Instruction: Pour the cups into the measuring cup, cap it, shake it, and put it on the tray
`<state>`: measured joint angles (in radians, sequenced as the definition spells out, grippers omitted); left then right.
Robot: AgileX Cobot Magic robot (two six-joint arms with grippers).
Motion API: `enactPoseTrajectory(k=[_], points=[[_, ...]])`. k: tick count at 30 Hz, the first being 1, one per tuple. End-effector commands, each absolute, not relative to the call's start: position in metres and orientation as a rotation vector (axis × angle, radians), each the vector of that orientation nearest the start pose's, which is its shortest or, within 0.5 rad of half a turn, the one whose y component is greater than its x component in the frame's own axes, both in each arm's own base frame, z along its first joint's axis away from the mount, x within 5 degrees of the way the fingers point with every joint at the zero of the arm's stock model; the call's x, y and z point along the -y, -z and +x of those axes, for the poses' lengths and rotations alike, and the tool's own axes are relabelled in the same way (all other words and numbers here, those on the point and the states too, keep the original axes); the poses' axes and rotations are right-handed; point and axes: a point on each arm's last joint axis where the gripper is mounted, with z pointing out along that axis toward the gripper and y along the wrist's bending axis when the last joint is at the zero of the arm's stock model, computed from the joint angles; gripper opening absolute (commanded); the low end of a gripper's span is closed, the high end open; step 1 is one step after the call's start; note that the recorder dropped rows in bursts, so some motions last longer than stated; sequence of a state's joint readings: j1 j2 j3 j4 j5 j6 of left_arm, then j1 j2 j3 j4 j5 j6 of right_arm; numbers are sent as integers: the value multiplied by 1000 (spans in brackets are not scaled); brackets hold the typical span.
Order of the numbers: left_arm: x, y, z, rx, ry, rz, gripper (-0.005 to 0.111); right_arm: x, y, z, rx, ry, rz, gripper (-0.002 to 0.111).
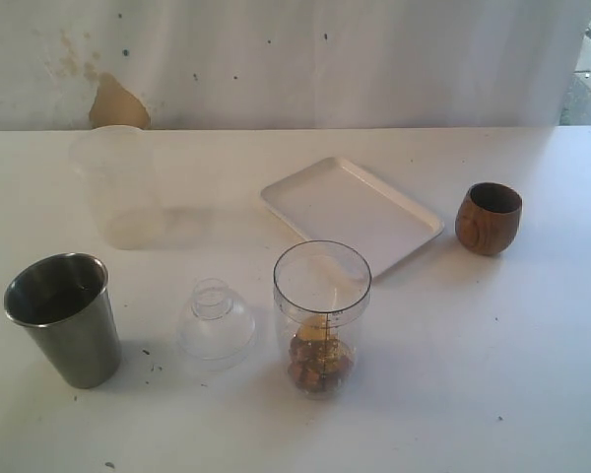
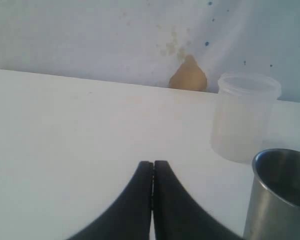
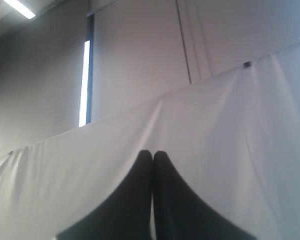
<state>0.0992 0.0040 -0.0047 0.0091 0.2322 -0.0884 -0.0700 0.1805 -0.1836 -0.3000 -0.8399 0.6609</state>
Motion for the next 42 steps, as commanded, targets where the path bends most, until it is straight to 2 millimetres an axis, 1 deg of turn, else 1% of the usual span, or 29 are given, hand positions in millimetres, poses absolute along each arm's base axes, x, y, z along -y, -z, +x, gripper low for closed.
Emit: enactPoseTrajectory(k=[1,5,6,9,18,20,23,29,32,34,42], points=[[-5,-192,55,-1711,-11,-151,1,-9,-297,40,-786,-295,32,0],[-5,-192,55,-1711,-11,-151,1,-4,-261,44,-936,-188,71,0],[-5,-192,55,-1711,-11,-151,1,-3,-260,42,-941,-163,75,0],[-5,-192,55,-1711,-11,-151,1,1,-238,50,-1202,-57,81,0],[-5,-192,55,-1711,-11,-150,1,5,-203,56,-1594,192,-76,0],[-5,-192,55,-1711,-11,-150,1,5,-195,56,-1687,220,-104,0],[-5,-192,55,-1711,-11,-150,1,6,-186,54,-1788,215,-101,0],[-5,-192,55,-1711,-11,-150,1,6,-185,54,-1798,185,-75,0],[-5,-192,55,-1711,-11,-150,1,4,-184,54,-1802,91,22,0],[-5,-192,55,-1711,-11,-150,1,4,-184,54,-1801,73,44,0],[-5,-192,55,-1711,-11,-150,1,5,-184,54,-1803,76,42,0]])
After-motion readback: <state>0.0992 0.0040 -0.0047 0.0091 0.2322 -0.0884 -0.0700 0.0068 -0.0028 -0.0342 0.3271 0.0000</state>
